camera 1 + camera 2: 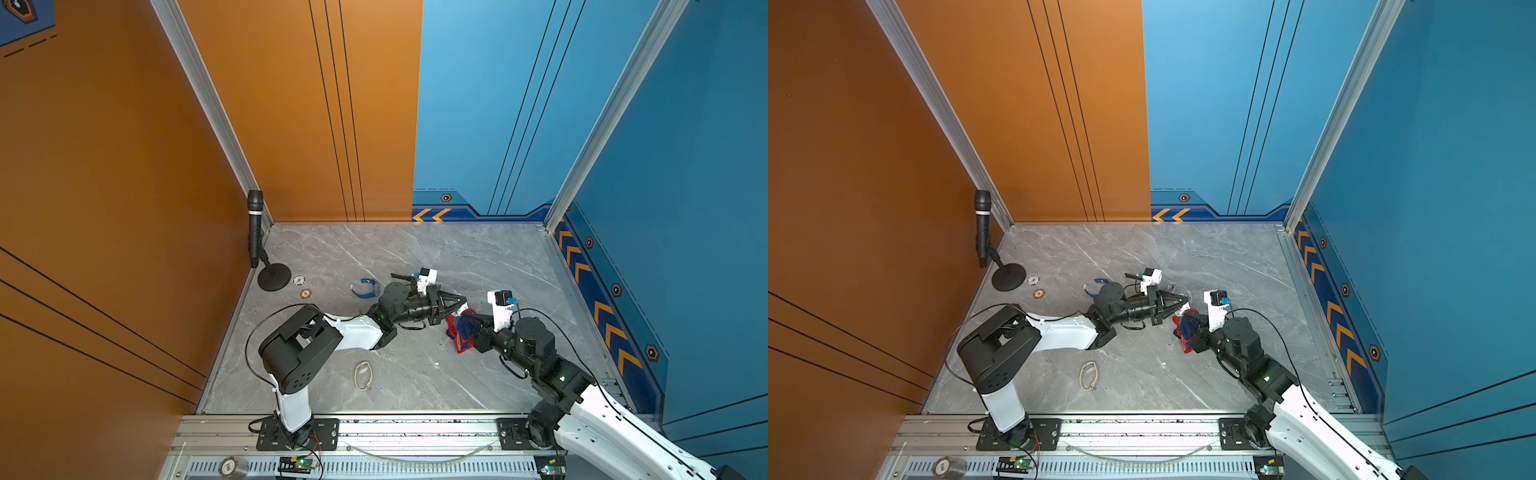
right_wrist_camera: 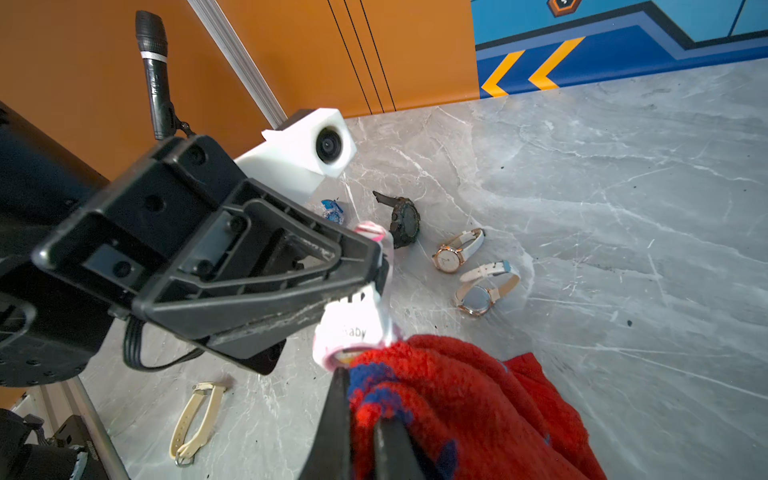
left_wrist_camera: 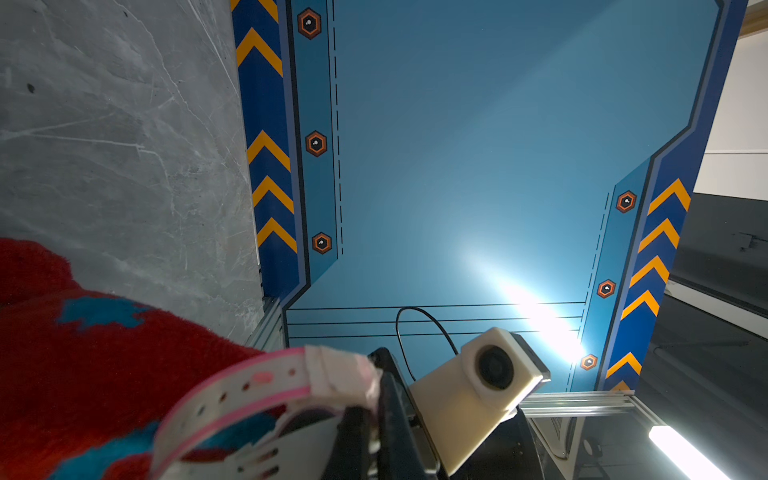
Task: Wipe the watch dial
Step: Wipe the dirt from the watch dial.
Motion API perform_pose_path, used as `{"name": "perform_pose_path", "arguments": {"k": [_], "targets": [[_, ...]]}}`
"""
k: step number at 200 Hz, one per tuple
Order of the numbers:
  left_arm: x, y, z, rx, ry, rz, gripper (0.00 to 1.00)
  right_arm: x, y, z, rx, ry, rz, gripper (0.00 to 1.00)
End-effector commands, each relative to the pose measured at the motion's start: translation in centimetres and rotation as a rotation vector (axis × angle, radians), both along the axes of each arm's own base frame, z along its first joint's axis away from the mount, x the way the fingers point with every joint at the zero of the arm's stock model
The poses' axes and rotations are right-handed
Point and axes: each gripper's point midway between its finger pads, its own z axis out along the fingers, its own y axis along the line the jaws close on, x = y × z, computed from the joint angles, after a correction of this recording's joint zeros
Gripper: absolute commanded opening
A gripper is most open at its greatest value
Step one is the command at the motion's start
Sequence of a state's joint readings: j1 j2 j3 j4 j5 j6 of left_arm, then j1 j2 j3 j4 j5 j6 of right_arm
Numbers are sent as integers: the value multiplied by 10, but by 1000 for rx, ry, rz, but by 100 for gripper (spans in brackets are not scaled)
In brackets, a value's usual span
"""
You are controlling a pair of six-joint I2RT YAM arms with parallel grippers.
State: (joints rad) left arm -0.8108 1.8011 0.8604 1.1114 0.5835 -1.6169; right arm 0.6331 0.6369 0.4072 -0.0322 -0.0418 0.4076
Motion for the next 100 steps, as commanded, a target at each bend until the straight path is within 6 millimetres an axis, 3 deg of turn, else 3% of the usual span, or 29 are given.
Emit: {"name": "perform_pose_path", "arguments": {"k": [1, 100], "targets": [[-5, -1, 23, -67, -58, -21, 0, 1, -1, 2, 7, -12, -5, 0], [-11, -10, 6, -41, -42, -39, 0, -4, 6, 48, 72, -88, 28, 0]]}}
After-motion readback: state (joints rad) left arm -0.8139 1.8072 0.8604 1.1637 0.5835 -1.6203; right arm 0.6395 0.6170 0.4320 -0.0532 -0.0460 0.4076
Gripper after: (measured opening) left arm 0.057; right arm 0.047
